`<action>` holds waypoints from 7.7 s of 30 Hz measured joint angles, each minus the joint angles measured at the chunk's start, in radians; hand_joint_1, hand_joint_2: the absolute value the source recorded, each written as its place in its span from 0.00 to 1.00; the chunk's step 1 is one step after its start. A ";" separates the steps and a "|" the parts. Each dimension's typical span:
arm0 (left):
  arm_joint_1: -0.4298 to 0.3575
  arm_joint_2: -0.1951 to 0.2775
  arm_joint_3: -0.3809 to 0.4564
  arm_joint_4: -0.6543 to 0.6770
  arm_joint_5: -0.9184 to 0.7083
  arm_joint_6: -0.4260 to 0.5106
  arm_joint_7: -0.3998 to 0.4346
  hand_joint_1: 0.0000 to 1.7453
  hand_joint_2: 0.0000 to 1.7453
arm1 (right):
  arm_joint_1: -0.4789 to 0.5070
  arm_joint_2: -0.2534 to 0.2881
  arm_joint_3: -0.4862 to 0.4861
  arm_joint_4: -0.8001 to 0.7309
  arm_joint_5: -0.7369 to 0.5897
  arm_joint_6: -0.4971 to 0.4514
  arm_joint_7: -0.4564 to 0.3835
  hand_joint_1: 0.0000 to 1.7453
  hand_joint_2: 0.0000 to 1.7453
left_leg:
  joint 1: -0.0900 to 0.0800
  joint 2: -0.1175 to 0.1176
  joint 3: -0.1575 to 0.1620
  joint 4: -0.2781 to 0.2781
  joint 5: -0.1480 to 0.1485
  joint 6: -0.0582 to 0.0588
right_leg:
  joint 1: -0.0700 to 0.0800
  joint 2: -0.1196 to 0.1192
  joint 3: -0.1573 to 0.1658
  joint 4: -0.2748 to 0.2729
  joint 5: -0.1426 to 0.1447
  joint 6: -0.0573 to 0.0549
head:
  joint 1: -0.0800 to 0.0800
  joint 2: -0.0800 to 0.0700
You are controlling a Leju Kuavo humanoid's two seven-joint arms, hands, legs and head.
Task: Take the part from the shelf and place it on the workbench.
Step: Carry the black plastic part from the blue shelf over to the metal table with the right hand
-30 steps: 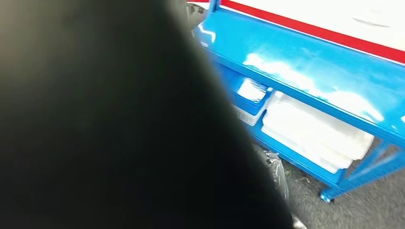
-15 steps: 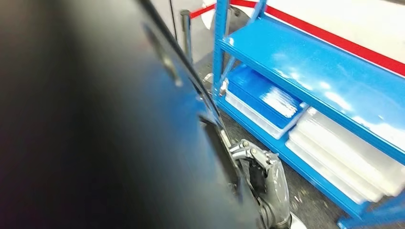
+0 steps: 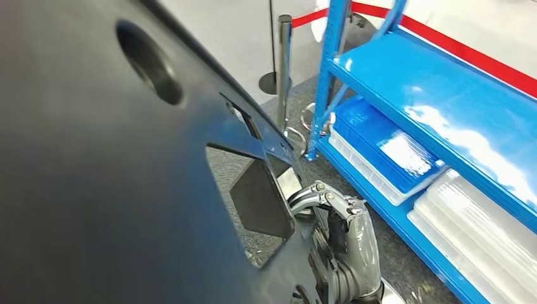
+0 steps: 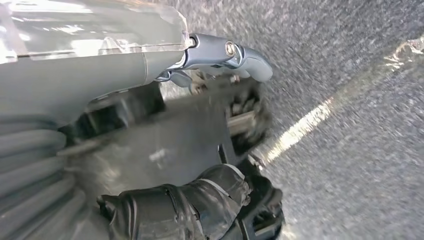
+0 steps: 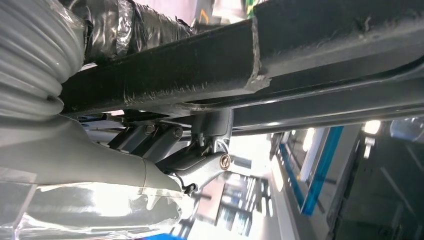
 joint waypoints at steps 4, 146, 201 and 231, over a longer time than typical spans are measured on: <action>0.001 -0.002 0.000 0.000 0.001 -0.002 -0.004 0.00 1.00 | -0.015 0.006 0.012 0.000 0.002 0.006 0.047 1.00 1.00 | 0.005 0.010 -0.015 -0.014 0.054 0.003 | 0.005 -0.053 0.018 -0.006 -0.012 -0.001 | 0.003 0.000; -0.010 0.033 -0.041 0.000 -0.084 -0.112 0.044 0.00 1.00 | 0.129 0.021 -0.079 0.002 -0.459 -0.025 -0.307 1.00 1.00 | 0.008 -0.114 0.088 -0.177 0.087 0.023 | 0.004 0.086 -0.006 -0.010 0.007 0.032 | 0.071 0.000; -0.005 0.031 -0.043 -0.002 -0.062 -0.108 0.060 0.00 1.00 | 0.133 0.046 -0.099 -0.006 -0.637 0.003 -0.459 1.00 1.00 | 0.000 0.014 0.118 -0.227 0.096 0.048 | 0.026 -0.002 -0.055 0.177 -0.121 0.030 | 0.065 0.000; -0.008 0.013 -0.048 -0.002 -0.085 -0.080 0.055 0.00 1.00 | 0.156 0.038 -0.138 -0.002 -0.735 0.003 -0.511 1.00 1.00 | 0.003 0.004 0.120 -0.224 0.091 0.045 | 0.021 0.002 -0.068 0.152 -0.094 0.037 | 0.064 0.000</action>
